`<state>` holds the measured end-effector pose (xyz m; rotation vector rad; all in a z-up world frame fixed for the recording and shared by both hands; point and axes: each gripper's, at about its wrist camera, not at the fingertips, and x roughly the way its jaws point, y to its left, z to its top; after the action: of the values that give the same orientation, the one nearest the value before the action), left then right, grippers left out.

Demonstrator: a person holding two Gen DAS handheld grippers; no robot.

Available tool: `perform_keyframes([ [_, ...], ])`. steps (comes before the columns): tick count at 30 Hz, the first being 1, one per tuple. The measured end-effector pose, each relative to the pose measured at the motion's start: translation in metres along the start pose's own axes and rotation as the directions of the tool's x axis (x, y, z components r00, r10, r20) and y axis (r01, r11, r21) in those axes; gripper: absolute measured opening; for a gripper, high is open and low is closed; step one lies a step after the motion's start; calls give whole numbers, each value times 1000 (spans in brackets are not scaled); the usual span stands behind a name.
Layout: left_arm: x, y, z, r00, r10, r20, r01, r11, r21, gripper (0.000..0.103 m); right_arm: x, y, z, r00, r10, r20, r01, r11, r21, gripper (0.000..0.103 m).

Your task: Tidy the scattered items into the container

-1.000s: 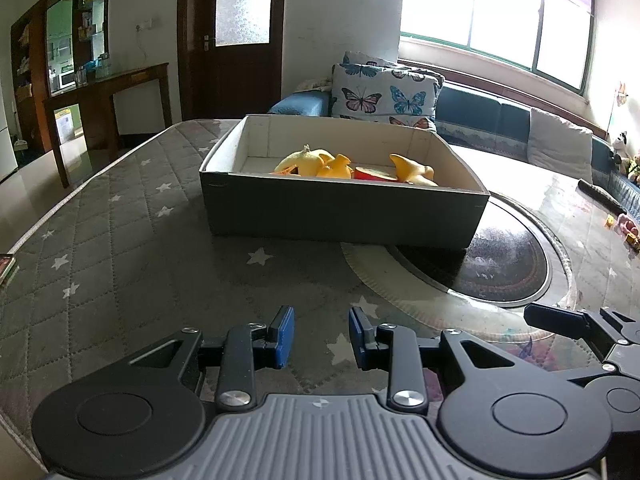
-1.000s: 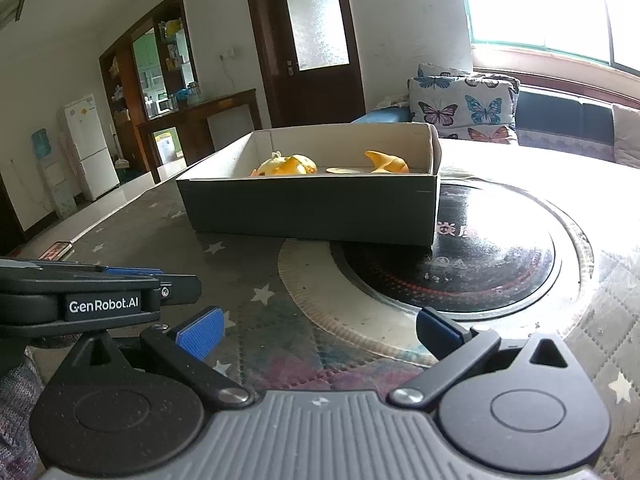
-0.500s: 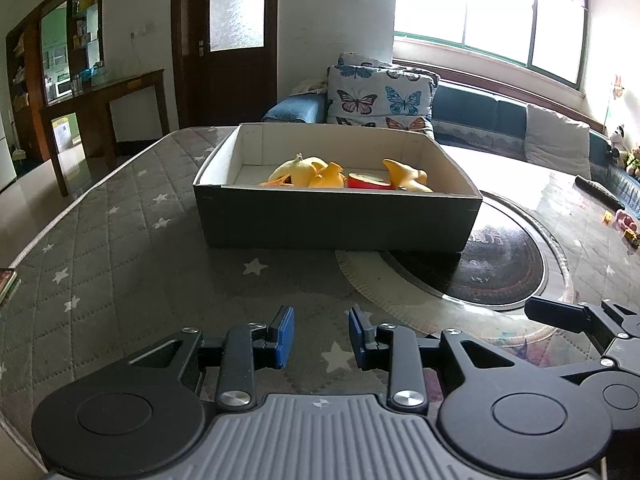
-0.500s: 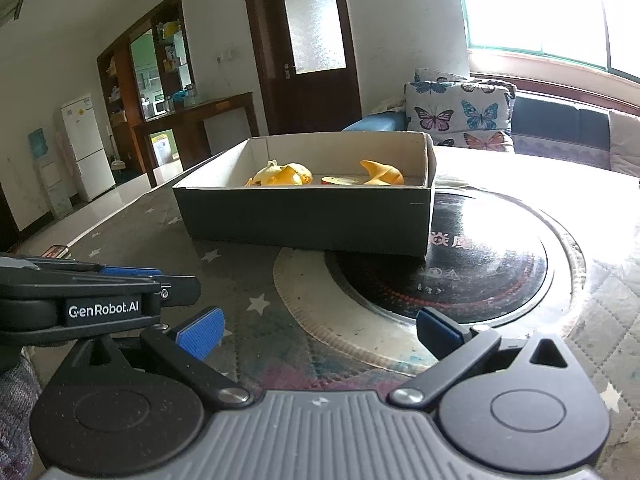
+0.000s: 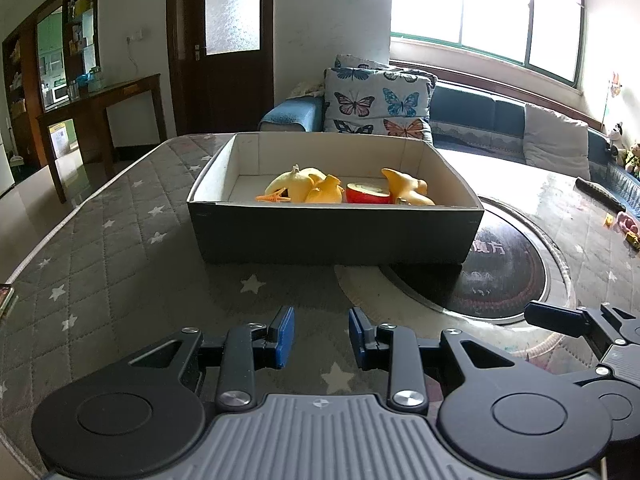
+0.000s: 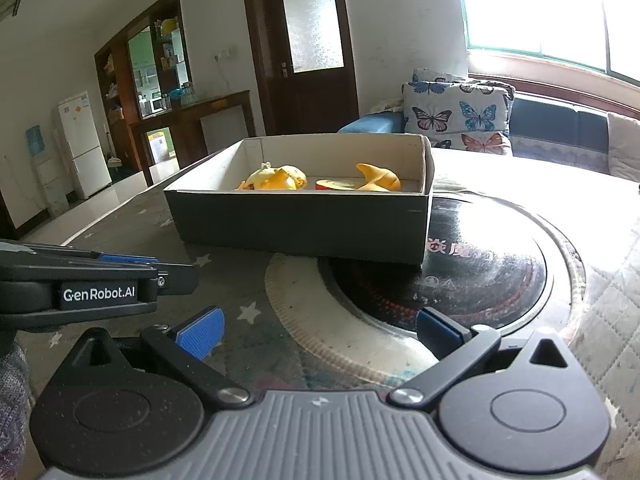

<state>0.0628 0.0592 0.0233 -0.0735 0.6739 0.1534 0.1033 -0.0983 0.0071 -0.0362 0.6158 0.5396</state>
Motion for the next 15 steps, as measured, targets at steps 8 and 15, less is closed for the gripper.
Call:
perform_keyframes([
  [8, 8, 0, 7, 1000, 9, -8, -9, 1000, 0, 32, 8, -3, 6, 1000, 10, -10, -10, 1000, -10, 103],
  [15, 18, -2, 15, 1000, 11, -18, -11, 1000, 15, 32, 19, -6, 12, 1000, 13, -22, -13, 1000, -8, 103],
])
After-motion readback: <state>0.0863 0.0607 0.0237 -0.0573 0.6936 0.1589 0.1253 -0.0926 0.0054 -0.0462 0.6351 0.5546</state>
